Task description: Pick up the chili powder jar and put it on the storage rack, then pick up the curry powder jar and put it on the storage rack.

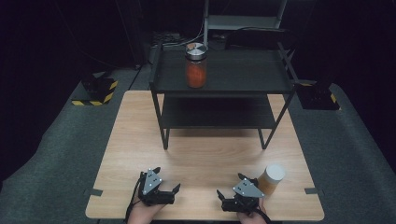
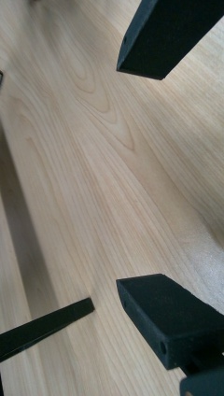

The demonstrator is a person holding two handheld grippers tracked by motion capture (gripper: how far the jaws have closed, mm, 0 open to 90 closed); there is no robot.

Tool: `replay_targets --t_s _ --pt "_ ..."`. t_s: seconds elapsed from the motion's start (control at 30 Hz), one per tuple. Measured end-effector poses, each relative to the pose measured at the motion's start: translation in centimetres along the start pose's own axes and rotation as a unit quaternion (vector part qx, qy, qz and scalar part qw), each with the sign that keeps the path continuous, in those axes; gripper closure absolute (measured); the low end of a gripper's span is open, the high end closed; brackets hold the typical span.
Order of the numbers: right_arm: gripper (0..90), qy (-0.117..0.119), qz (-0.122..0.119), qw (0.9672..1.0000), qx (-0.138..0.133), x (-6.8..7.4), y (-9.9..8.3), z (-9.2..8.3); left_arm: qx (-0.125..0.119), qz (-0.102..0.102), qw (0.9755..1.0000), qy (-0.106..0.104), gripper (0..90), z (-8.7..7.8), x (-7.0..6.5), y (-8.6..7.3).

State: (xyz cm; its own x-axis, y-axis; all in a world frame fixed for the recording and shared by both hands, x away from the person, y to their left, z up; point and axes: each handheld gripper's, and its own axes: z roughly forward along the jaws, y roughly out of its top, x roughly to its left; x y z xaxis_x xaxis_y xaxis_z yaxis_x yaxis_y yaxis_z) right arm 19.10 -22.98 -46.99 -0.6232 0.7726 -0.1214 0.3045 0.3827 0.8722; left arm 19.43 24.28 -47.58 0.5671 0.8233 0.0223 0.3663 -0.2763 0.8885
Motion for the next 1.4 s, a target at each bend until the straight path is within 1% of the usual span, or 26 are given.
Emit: replay_targets --t_s 0.03,0.1,0.23,0.33,0.47,0.57,0.7,0.77,0.83,0.9,1.03,1.13,1.2,1.3,1.4 --pt "0.9 0.0 0.0 1.0 -0.002 0.0 -0.1 0.0 0.004 0.002 1.0 0.002 0.4 0.1 -0.1 0.1" --pt "0.9 0.002 0.002 1.0 -0.002 -0.1 -0.1 0.0 0.021 0.011 0.9997 0.006 0.4 0.3 -0.4 0.7" --pt "0.9 0.003 0.007 1.0 -0.003 -0.2 -0.1 0.0 0.033 0.002 0.9994 0.007 0.5 0.5 -0.3 1.1" --pt "0.9 0.003 0.002 1.0 -0.003 -0.1 -0.1 0.0 0.033 0.002 0.9994 0.009 0.5 0.5 -0.4 1.1" --pt "0.9 0.004 -0.003 1.0 -0.004 -0.1 -0.1 -0.1 0.03 0.008 0.9995 0.01 0.5 0.5 -0.5 1.0" --pt "0.9 0.006 0.0 1.0 -0.006 -0.3 -0.2 0.0 0.031 0.021 0.9993 0.004 0.5 0.5 -0.5 1.0" --pt "0.8 0.003 0.002 1.0 -0.008 -0.3 -0.2 0.0 0.026 0.027 0.9993 0.002 0.5 0.4 -0.5 0.9" --pt "0.7 -0.003 0.002 0.9999 -0.011 -0.2 -0.3 0.0 0.02 0.029 0.9994 0.004 0.7 0.3 -0.6 0.6" --pt "0.6 0.0 0.005 0.9999 -0.012 -0.2 -0.2 0.0 0.016 0.029 0.9994 0.006 0.7 0.2 -0.7 0.5" --pt "0.6 0.001 0.008 0.9998 -0.02 -0.2 -0.1 -0.3 0.016 0.029 0.9994 0.005 0.7 0.1 -0.6 0.5" --pt "0.6 0.012 0.011 0.9992 -0.038 -0.4 0.1 -1.2 0.017 0.027 0.9995 0.001 0.7 0.1 -0.5 0.5" --pt "0.6 0.017 0.014 0.9986 -0.048 -0.6 0.4 -1.9 0.013 0.028 0.9995 -0.001 0.7 0.1 -0.5 0.4" --pt "0.4 0.02 0.018 0.9978 -0.061 -0.7 0.4 -2.6 0.011 0.029 0.9995 -0.002 0.7 0.0 -0.5 0.3" --pt "0.3 0.023 0.017 0.9965 -0.078 -0.9 0.6 -3.5 0.004 0.03 0.9995 0.002 0.7 -0.1 -0.6 0.0" --pt "0.1 0.024 0.019 0.9951 -0.094 -1.2 0.8 -4.3 0.007 0.04 0.9992 0.0 0.7 -0.1 -0.8 0.1"
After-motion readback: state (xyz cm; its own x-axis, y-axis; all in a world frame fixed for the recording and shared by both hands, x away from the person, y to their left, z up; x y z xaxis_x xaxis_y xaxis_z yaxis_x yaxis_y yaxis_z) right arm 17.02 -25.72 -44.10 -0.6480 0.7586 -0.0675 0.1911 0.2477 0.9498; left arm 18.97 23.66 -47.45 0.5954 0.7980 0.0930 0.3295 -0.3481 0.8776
